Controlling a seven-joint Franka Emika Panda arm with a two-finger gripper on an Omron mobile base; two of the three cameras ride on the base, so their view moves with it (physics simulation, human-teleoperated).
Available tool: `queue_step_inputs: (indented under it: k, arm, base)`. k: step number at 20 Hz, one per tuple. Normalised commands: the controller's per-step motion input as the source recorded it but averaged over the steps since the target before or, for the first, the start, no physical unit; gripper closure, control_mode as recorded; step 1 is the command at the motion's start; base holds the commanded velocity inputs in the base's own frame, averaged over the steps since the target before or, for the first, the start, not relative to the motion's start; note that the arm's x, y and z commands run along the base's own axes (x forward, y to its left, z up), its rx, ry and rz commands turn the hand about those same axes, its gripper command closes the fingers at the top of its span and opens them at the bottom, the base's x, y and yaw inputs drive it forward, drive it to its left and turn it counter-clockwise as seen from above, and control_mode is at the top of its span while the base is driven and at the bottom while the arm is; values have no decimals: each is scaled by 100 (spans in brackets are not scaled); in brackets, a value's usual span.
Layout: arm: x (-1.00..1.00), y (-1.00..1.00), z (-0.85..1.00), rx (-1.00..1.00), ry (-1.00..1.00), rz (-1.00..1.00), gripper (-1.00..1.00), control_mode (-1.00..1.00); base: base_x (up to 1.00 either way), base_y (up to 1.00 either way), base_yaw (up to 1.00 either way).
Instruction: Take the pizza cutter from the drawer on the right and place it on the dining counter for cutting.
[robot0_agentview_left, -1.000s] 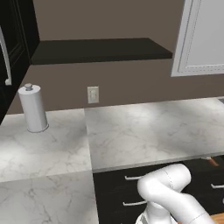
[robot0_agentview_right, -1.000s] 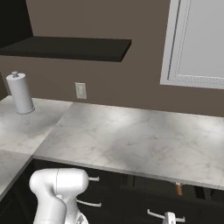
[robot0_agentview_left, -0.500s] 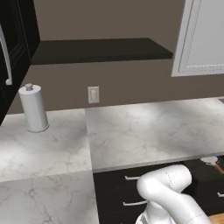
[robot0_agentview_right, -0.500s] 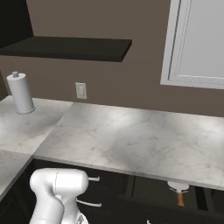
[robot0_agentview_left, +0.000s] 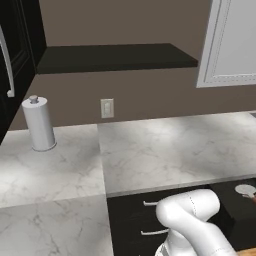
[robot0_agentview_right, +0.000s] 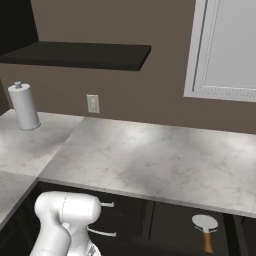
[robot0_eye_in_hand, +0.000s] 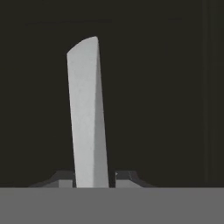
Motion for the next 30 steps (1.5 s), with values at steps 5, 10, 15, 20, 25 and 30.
queue_step_inputs:
  k: [5,10,15,20,25,30]
  arm:
    - [-77,-49,-16,0,1,0,100,-100]
    - [-74,-47,-15,0,1,0,100,-100]
    - [-67,-40,-14,0,2,0,100,-100]
    - [-69,-39,-11,0,1,0,100,-100]
    - [-65,-33,-5,0,2,0,-100,-100]
    - [-73,-39,0,0,2,0,-100,-100]
  base:
    - [0,0,0]
    - [0,0,0]
    - [0,0,0]
    - [0,0,0]
    - [0,0,0]
    - [0,0,0]
